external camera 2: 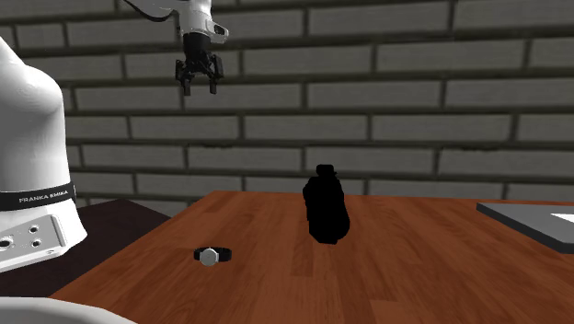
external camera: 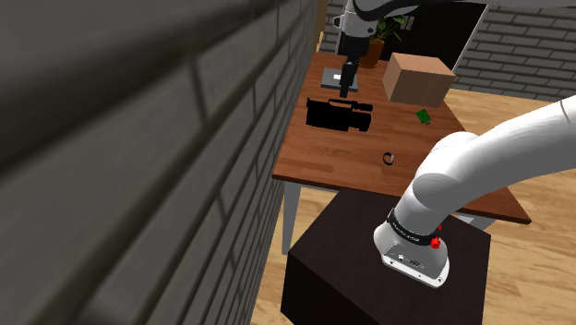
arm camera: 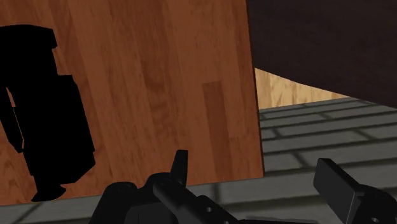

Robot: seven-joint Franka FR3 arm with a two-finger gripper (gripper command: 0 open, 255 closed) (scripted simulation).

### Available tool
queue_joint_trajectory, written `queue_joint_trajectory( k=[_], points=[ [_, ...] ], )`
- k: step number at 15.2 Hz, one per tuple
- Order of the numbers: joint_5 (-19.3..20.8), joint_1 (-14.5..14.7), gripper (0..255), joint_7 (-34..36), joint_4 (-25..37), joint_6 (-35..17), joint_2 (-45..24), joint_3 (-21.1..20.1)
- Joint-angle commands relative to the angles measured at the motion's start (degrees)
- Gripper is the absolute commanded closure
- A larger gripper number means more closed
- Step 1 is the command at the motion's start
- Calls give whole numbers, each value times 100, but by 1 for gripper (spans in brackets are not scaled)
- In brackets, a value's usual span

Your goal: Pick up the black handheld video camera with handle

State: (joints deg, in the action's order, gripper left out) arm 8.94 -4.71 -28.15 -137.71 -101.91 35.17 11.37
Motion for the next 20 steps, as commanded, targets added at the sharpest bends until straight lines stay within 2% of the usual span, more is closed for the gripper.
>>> queue_joint_trajectory(
  k=[1,6,11,15,20],
  points=[
    [106,-53,0,-305,-5,-270,-212,240],
    [217,-123,0,-1056,196,-927,-961,829],
    [69,-126,0,-1881,599,-1530,-1885,1395],
    [-299,-123,0,-2636,1063,-1930,-2742,1795],
    [-1070,-266,0,-3687,1832,-2246,-3941,2095]
  ],
)
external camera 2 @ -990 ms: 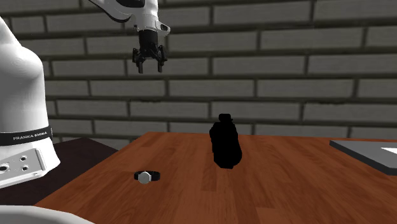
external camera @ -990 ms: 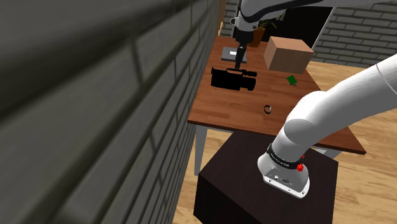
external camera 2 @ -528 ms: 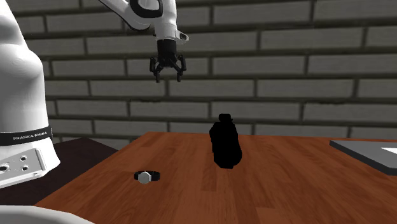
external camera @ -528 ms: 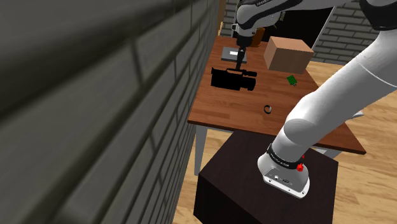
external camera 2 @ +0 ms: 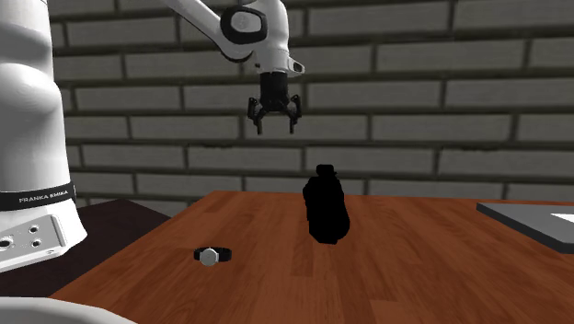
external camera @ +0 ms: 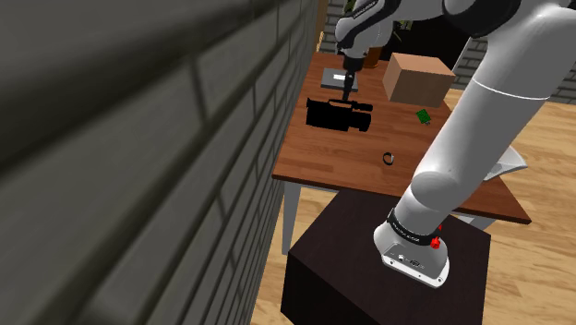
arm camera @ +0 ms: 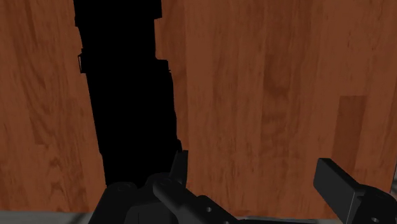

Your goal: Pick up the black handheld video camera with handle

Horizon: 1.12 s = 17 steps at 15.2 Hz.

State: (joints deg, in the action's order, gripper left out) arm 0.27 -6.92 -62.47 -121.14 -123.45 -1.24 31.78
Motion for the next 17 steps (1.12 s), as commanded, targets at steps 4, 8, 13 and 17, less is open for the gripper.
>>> queue_joint_trajectory(
  k=[4,8,13,17],
  points=[
    [-894,-380,0,-1048,954,-155,-1295,46],
    [-1458,-862,0,-1667,1891,-67,-2263,-132],
    [-1835,-1339,0,-2062,2847,58,-3147,-356],
    [-1921,-1372,0,-2115,2764,-166,-3298,-416]
  ],
)
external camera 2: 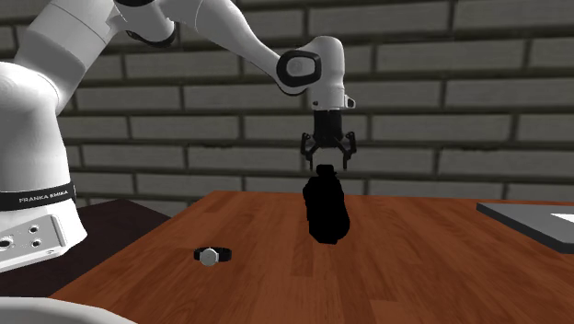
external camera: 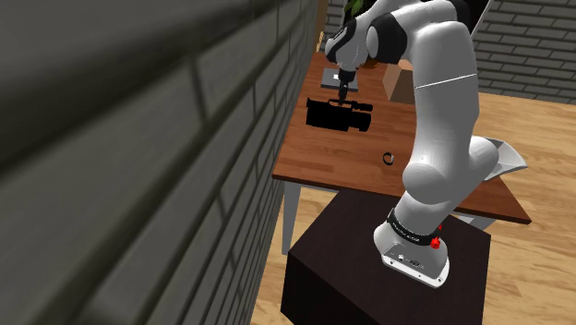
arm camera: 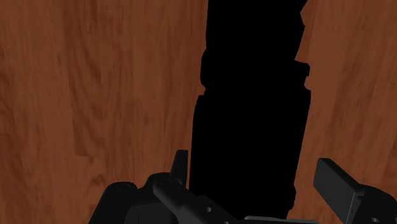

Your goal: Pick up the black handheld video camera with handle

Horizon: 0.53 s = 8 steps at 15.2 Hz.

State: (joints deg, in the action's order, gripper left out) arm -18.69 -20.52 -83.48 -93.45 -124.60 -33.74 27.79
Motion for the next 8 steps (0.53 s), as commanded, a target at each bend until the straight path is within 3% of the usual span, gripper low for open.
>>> queue_joint_trajectory(
  k=[1,4,5,8],
  points=[
    [-47,-22,0,-28,-22,-106,-88,-33],
    [-83,-37,0,-50,-47,-191,-153,-58],
    [-79,-28,255,-48,-74,-201,-135,-55],
    [-83,-38,255,-53,-53,-194,-149,-57]
  ],
)
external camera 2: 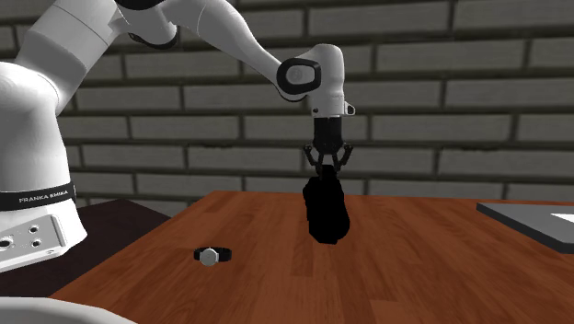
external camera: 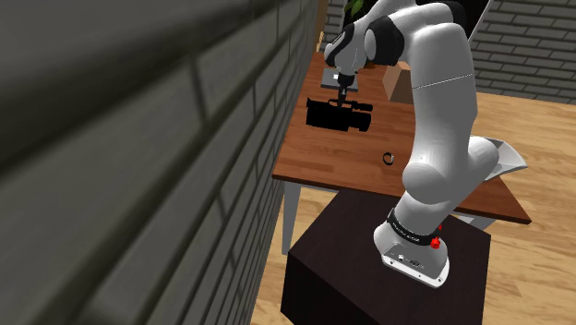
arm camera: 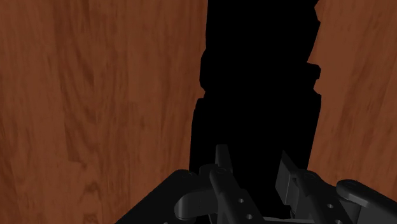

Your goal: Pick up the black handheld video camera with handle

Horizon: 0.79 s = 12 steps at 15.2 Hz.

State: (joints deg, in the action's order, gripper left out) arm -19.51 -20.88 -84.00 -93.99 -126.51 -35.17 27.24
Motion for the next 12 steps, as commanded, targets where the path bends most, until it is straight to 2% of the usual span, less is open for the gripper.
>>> queue_joint_trajectory(
  k=[1,6,12],
  points=[
    [-1,-1,255,-1,0,-3,-4,-1],
    [-2,0,255,2,7,0,-9,-3],
    [131,52,255,84,119,330,226,89]
  ],
)
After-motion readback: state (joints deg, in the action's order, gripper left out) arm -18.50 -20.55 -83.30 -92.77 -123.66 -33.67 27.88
